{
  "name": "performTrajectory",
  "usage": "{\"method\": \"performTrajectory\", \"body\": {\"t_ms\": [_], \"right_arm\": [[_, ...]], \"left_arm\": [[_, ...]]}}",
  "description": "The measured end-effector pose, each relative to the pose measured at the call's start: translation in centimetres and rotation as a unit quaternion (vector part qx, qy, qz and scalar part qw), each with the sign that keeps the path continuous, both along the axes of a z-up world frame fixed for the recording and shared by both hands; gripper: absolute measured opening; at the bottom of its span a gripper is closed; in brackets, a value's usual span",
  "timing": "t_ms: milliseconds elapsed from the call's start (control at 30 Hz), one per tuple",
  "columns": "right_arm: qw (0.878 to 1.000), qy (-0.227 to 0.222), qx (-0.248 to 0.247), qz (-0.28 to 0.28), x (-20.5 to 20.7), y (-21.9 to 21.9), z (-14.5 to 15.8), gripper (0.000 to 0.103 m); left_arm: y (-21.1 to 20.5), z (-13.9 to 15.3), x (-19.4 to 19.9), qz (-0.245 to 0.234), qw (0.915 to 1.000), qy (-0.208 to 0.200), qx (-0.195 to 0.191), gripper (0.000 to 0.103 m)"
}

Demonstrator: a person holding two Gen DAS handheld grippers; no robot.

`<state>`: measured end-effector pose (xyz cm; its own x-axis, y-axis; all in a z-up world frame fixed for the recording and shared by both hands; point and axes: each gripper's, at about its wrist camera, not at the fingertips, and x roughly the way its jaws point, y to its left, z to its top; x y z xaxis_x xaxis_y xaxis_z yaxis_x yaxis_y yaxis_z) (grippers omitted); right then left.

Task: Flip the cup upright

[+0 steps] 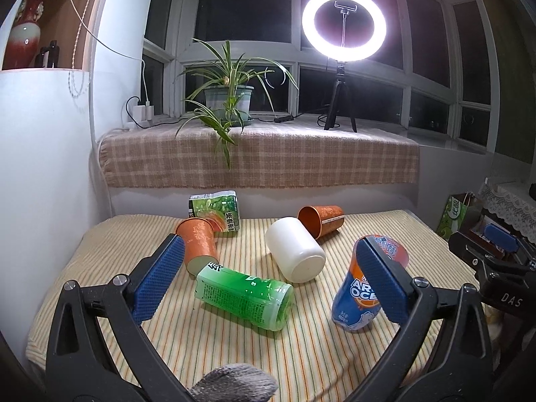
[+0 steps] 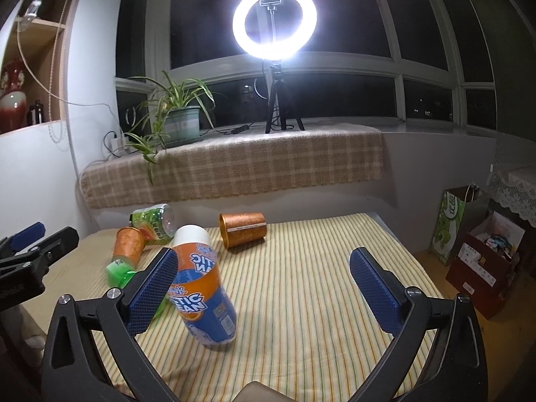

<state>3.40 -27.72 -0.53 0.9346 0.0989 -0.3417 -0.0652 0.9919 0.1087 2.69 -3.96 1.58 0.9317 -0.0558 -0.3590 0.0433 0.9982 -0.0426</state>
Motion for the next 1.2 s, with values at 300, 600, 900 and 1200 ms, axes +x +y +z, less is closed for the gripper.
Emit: {"method": "performTrajectory", "body": {"t_ms": [300,600,900,1200], "right_arm": [[1.0,0.005,0.001,-0.001,0.22,0.02,-0.18,0.102],[1.0,0.008,0.005,-0.001,0.31,-0.02,-0.28,0.102],[1.0,0.012,0.006,0.002,0.36,0.02,-0.51,0.102],[1.0,0.014,0.007,0.004,0.29,0.02,-0.63,0.102]], "left_arm": [[0.02,-0.05,0.15,0.0,1.0,0.002,-0.001,0.103],[0.04,-0.07,0.19,0.0,1.0,0.003,-0.001,0.103],[0.08,-0.08,0.2,0.0,1.0,0.003,-0.001,0.103],[0.11,-0.07,0.2,0.0,1.0,0.003,-0.002,0.103]]}}
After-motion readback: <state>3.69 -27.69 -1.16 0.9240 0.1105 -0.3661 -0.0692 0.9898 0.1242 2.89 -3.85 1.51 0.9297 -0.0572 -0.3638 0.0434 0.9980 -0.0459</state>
